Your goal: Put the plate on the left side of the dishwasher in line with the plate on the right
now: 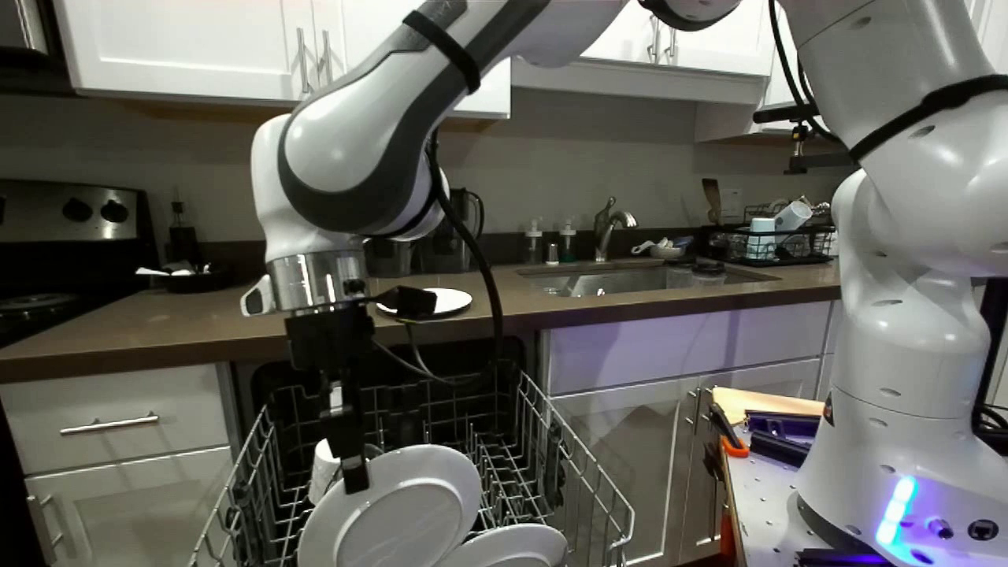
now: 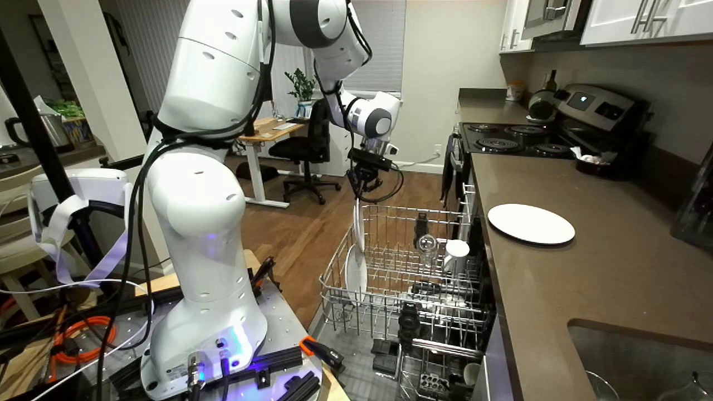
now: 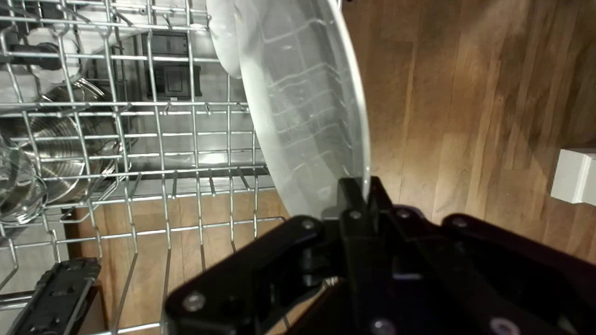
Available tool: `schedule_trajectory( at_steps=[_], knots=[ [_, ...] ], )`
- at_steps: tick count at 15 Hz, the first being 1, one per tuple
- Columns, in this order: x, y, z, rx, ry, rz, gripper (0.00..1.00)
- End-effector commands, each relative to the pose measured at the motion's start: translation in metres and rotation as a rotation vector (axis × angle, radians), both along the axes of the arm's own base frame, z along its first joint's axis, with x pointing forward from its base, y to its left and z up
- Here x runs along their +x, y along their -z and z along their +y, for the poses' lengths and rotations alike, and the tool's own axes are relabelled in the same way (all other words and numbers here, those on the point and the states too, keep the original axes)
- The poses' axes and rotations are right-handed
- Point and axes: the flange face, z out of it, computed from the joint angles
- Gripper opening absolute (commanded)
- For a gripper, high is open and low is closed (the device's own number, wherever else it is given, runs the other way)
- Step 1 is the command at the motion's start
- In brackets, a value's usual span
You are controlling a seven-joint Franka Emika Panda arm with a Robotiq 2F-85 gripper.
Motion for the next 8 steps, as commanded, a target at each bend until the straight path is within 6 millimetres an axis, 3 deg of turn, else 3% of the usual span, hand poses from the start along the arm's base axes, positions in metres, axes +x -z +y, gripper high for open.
schedule_trajectory(
  at_steps=[1, 8],
  knots=[
    [-0.021, -0.018, -0.009, -0.016, 0.073, -0.022, 0.01],
    [-0.037, -0.033, -0.032, -0.035, 0.156, -0.052, 0.01]
  ],
)
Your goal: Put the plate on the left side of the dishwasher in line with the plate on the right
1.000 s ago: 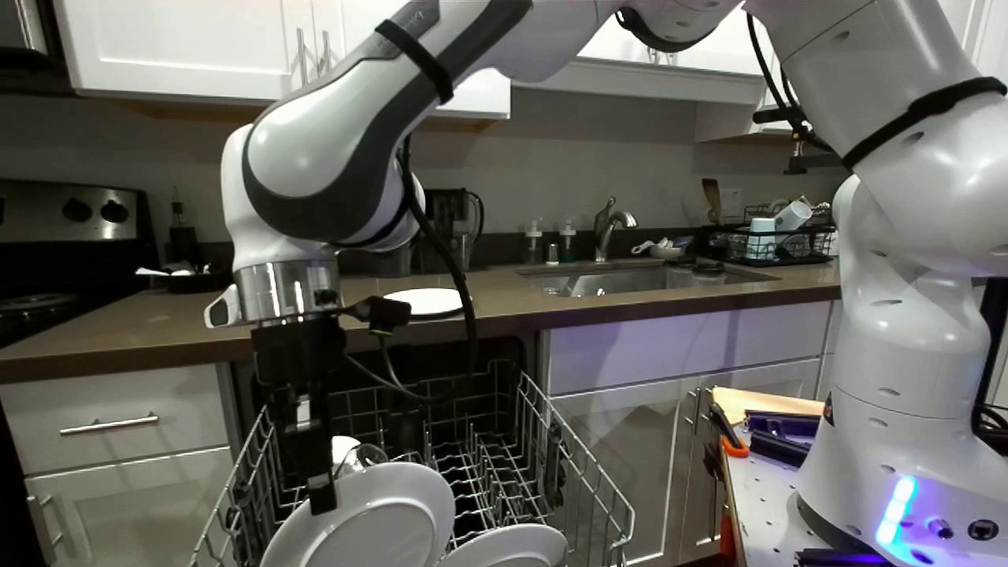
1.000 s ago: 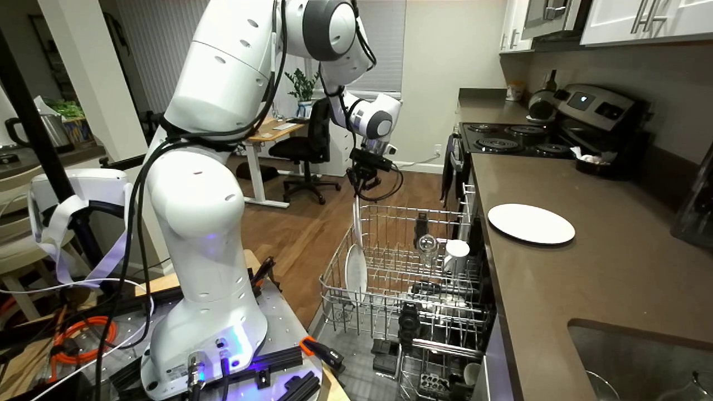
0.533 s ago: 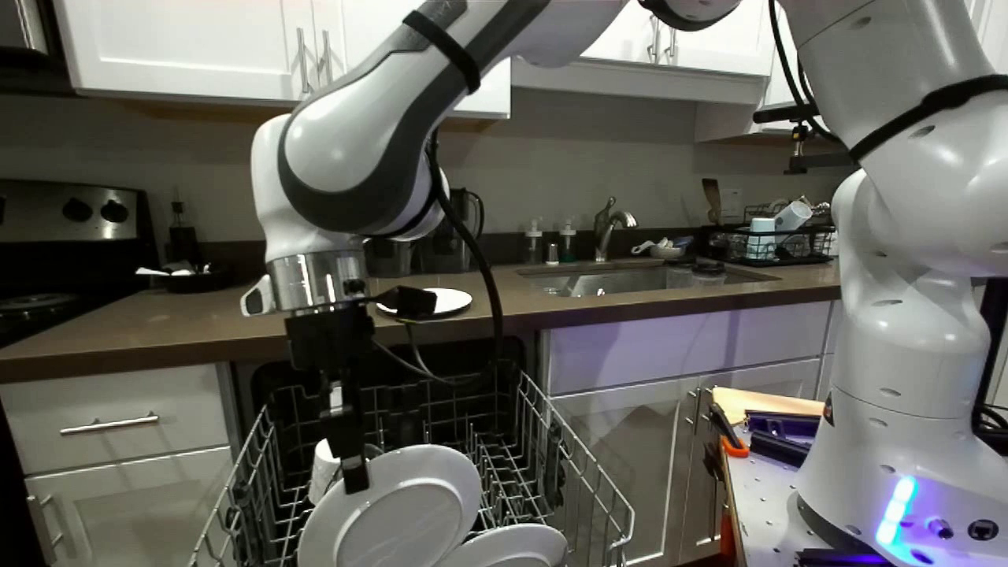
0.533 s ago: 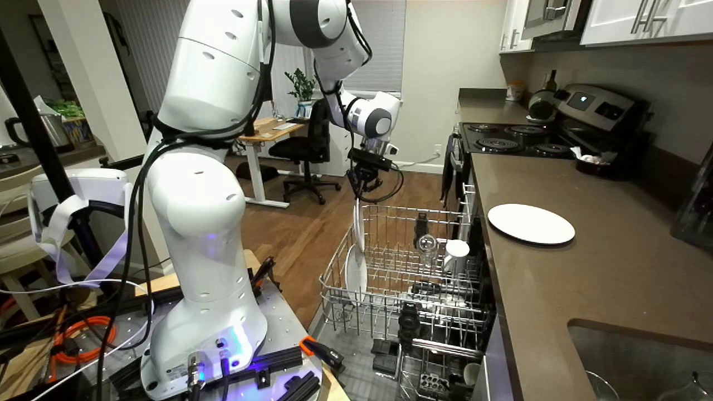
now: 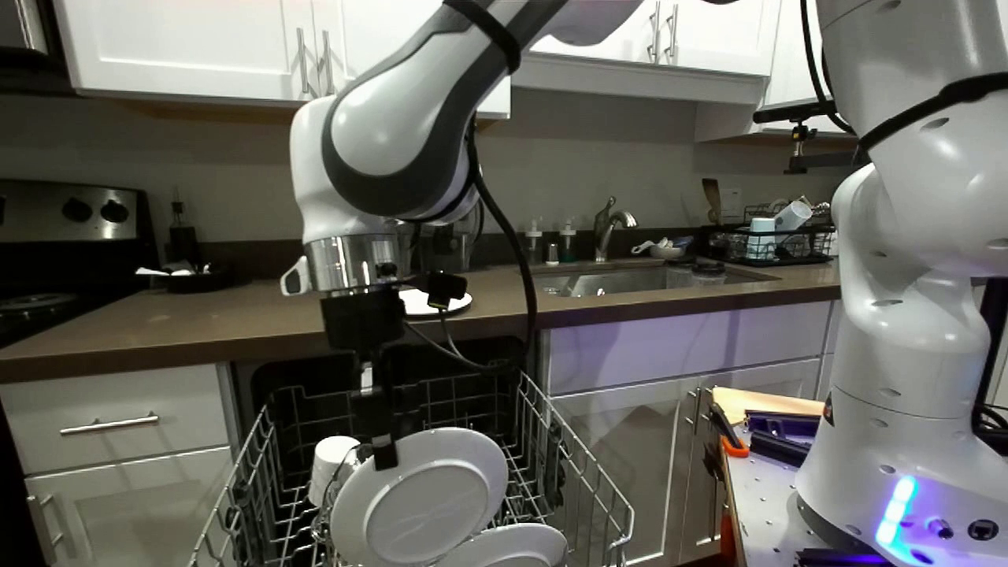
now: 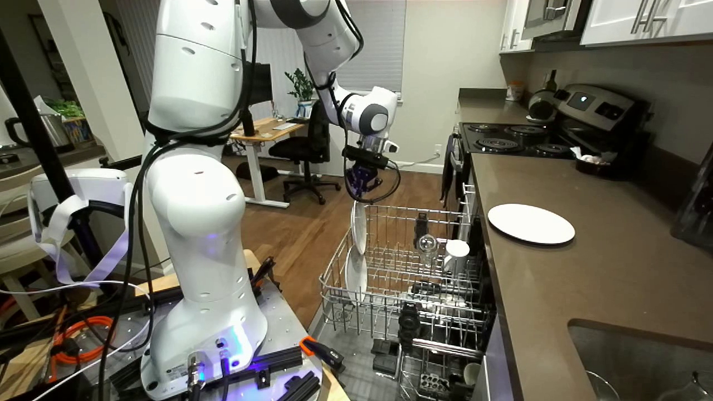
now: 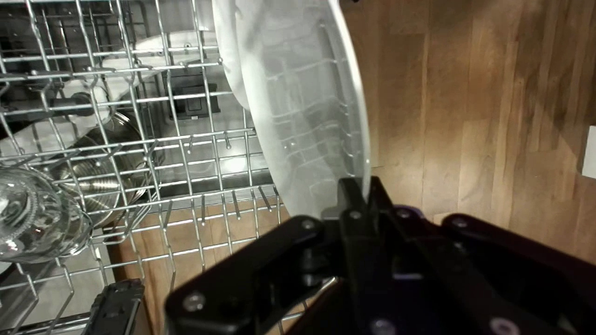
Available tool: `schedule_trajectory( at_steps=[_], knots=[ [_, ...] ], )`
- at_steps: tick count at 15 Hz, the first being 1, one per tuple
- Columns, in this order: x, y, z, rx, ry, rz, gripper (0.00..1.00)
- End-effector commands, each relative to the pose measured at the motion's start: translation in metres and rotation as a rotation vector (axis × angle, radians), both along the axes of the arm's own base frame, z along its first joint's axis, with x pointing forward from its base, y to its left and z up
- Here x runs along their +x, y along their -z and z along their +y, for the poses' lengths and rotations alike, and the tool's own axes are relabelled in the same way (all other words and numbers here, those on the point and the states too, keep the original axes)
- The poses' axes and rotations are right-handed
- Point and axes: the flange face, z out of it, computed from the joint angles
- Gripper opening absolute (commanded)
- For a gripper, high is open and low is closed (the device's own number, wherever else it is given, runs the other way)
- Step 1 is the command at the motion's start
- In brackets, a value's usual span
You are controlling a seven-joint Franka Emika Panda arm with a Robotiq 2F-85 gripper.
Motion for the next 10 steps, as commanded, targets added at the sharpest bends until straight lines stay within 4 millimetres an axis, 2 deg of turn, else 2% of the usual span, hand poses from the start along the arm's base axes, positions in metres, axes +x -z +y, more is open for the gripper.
schedule_trajectory(
  at_steps=[1, 7, 10],
  knots=[
    [-0.015, -0.019, -0.015, -0.01, 0.077, -0.033, 0.01],
    [-0.02, -0.015, -0.048, -0.032, 0.171, -0.072, 0.01],
    [-0.027, -0.007, -0.054, -0.039, 0.194, -0.072, 0.01]
  ],
)
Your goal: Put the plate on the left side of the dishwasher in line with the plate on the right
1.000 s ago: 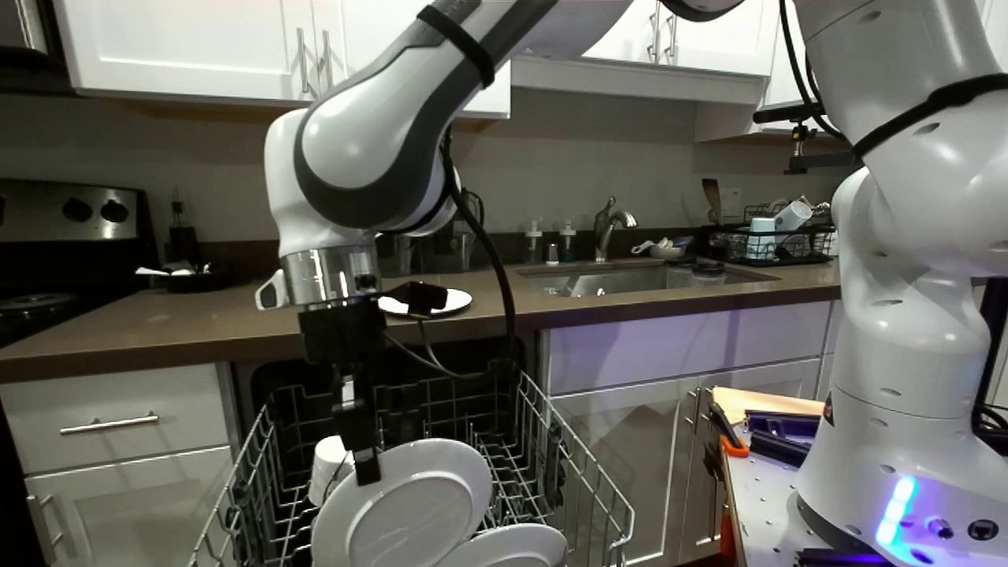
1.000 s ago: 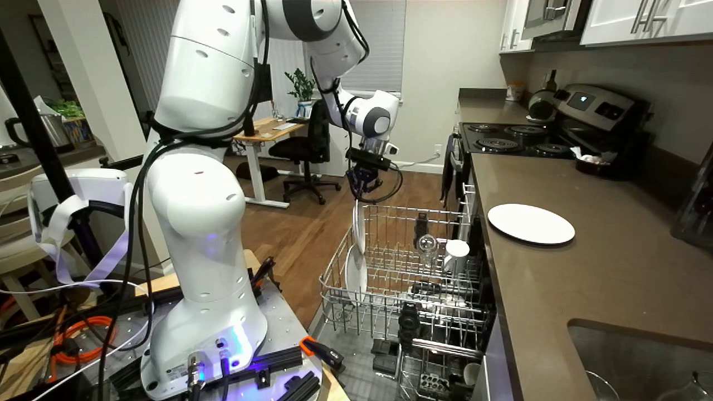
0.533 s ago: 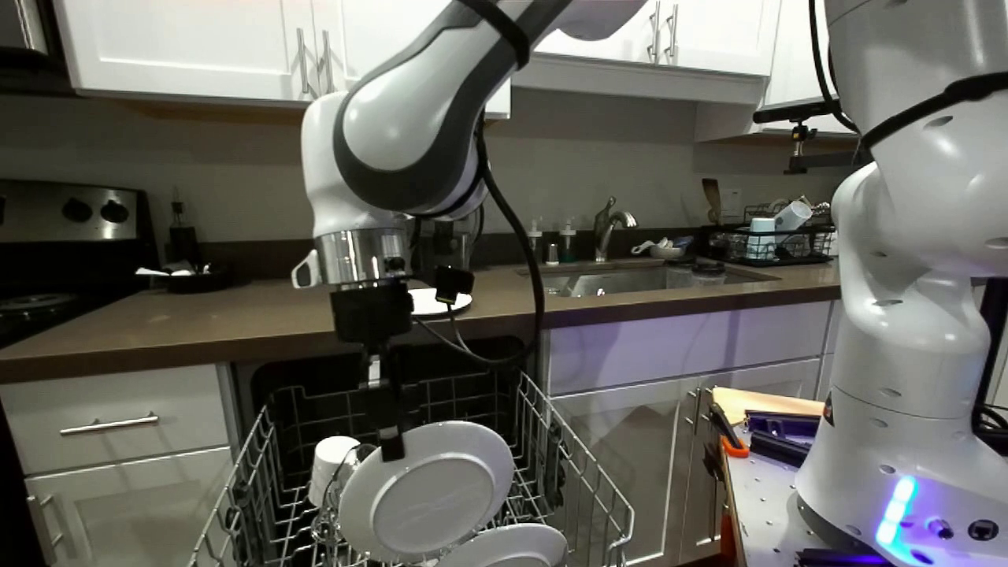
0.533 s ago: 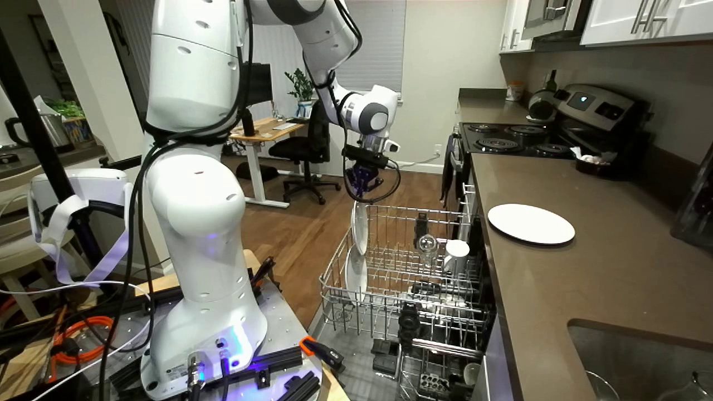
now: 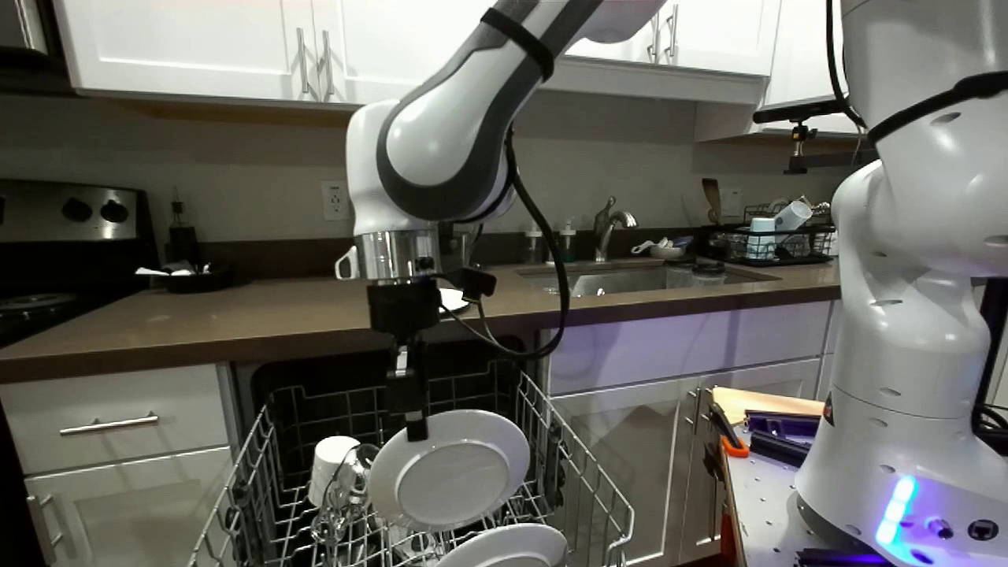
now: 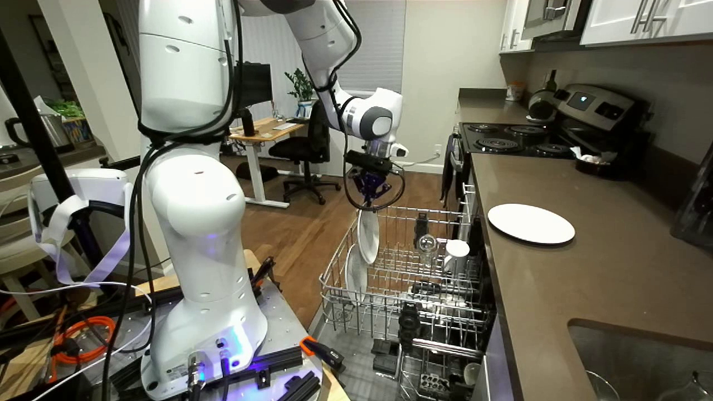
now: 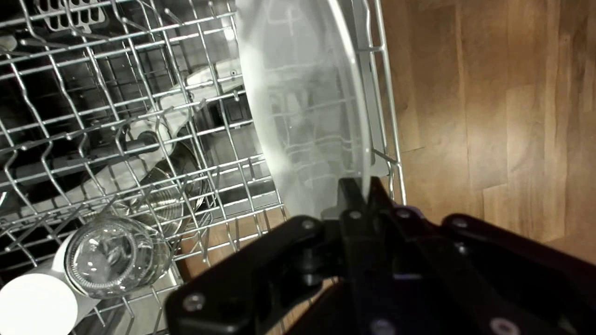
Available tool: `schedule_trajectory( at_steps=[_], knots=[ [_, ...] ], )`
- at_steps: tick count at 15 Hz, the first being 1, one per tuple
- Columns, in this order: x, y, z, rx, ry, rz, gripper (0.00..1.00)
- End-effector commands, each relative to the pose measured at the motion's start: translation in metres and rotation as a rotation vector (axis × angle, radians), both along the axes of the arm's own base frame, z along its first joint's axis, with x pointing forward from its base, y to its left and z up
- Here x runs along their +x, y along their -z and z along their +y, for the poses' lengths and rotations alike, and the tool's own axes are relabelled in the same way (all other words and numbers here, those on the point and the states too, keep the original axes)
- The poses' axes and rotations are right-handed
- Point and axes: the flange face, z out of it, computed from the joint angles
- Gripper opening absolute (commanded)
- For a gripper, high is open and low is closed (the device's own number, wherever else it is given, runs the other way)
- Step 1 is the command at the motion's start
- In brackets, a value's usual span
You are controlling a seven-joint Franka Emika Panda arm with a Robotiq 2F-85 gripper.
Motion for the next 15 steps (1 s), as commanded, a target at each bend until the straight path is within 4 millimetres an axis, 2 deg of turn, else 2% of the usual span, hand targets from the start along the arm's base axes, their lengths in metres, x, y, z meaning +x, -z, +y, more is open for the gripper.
schedule_trajectory(
  at_steps=[1, 11, 15],
  knots=[
    [-0.017, -0.001, -0.004, 0.0, 0.047, -0.016, 0.01],
    [-0.041, 0.031, -0.012, -0.016, 0.047, 0.013, 0.01],
    [-0.043, 0.045, -0.017, -0.022, 0.021, -0.015, 0.01]
  ],
)
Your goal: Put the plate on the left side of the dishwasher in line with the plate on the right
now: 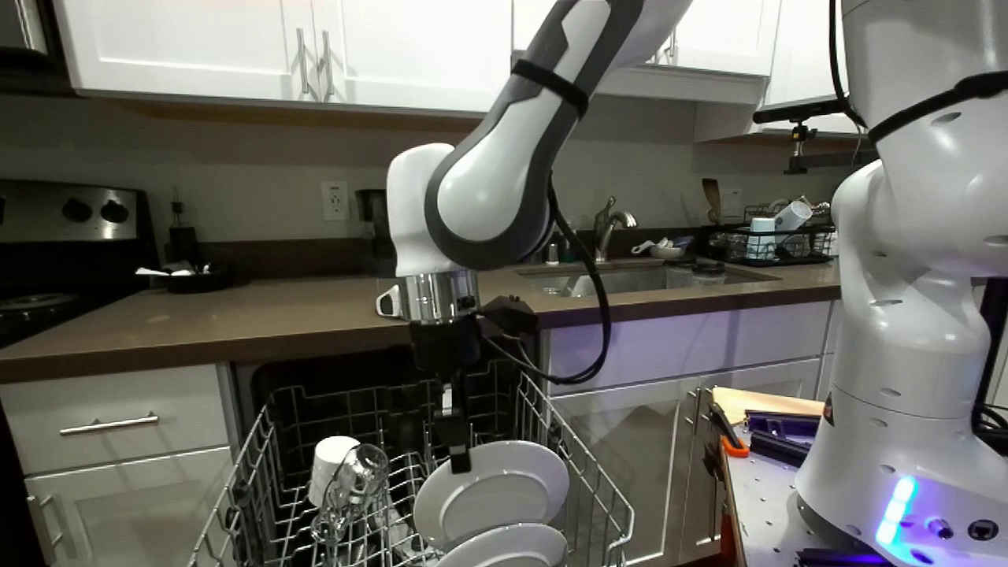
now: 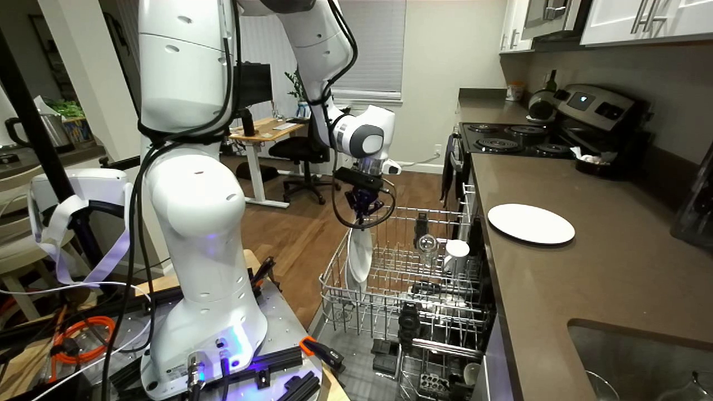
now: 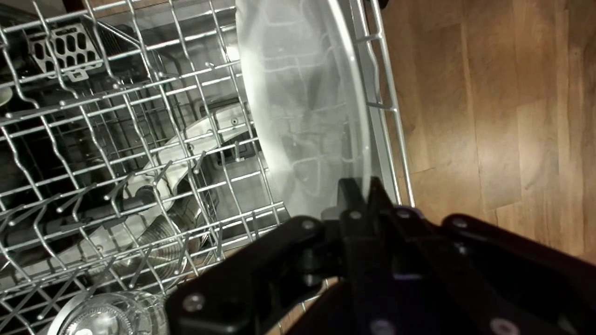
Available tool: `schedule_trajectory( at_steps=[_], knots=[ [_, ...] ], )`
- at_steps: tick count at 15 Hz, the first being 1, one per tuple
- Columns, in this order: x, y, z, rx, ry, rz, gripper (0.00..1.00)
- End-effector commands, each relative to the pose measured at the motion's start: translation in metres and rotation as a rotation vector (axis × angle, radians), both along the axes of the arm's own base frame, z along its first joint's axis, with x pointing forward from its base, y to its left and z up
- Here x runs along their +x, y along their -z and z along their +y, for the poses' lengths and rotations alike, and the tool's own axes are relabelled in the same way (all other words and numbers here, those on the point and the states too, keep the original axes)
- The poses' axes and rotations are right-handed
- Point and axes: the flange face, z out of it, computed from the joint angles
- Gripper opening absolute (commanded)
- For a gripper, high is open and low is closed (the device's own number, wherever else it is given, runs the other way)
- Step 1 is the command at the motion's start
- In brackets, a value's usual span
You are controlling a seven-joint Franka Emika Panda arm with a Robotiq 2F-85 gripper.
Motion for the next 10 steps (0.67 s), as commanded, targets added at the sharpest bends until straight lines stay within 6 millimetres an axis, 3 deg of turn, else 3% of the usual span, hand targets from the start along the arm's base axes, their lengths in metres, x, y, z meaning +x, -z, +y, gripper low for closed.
schedule_trajectory(
  at_steps=[1, 10],
  knots=[
    [-0.003, 0.006, -0.003, -0.004, -0.01, -0.045, 0.01],
    [0.008, 0.04, -0.017, -0.01, -0.109, -0.053, 0.01]
  ],
)
